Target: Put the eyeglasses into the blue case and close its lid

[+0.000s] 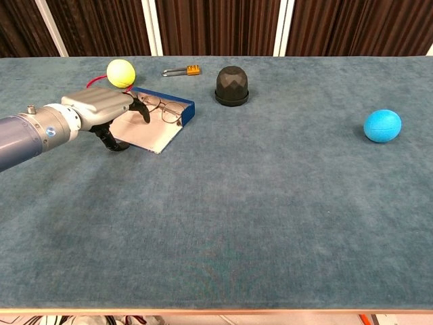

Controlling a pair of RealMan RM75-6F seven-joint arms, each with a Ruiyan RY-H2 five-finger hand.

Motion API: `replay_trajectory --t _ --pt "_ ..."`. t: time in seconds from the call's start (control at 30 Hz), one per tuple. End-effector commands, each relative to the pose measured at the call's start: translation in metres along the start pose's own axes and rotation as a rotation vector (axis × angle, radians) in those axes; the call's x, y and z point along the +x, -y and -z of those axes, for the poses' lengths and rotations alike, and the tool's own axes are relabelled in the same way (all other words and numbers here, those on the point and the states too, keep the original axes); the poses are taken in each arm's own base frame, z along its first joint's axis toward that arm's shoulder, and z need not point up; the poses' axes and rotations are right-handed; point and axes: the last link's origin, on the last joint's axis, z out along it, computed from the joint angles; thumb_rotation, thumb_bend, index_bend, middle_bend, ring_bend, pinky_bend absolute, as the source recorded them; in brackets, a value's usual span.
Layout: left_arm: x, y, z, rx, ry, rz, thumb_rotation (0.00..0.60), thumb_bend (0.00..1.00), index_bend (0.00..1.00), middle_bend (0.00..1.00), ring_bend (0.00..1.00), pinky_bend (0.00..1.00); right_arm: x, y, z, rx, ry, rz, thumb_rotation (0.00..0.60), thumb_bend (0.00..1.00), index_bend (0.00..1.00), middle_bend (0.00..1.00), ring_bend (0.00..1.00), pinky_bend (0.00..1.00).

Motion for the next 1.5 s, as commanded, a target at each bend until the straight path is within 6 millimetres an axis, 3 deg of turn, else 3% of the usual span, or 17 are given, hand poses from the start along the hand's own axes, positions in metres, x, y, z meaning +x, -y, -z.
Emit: replay_trajectory --t 0.03,0.23,0.4,0.7,1.17,1.5 --pt "-0.002 -0.001 -0.001 0.000 0.006 -0.005 0.600 0.21 0.26 0.18 0.08 0.14 0.000 0.000 0.000 0.001 0.000 -0.001 0.600 0.13 0.13 0.00 0.00 0.23" --pt "-0.004 -0.003 -0.003 0.003 0.000 -0.011 0.600 0.21 0.26 0.17 0.08 0.14 0.001 0.000 0.000 0.002 -0.002 -0.003 0.600 0.13 0.13 0.00 0.00 0.23" --pt "-0.002 -0.003 -0.004 0.003 -0.017 -0.022 0.600 0.29 0.26 0.16 0.08 0.14 0.001 0.001 0.000 0.002 -0.003 -0.004 0.600 0.13 0.13 0.00 0.00 0.23" --pt "0.010 -0.011 -0.014 -0.003 -0.074 -0.039 0.600 0.41 0.26 0.15 0.08 0.14 0.000 0.001 0.000 0.001 -0.002 -0.003 0.600 0.28 0.13 0.00 0.00 0.23" --pt "0.036 -0.033 -0.048 0.021 -0.141 -0.114 0.600 0.42 0.36 0.15 0.08 0.14 0.001 0.000 0.000 -0.004 0.002 -0.005 0.600 0.28 0.13 0.00 0.00 0.23" --pt "0.030 -0.033 -0.054 0.056 -0.142 -0.088 0.600 0.44 0.42 0.15 0.08 0.14 0.001 -0.001 0.000 -0.011 0.004 -0.010 0.600 0.28 0.13 0.00 0.00 0.23"
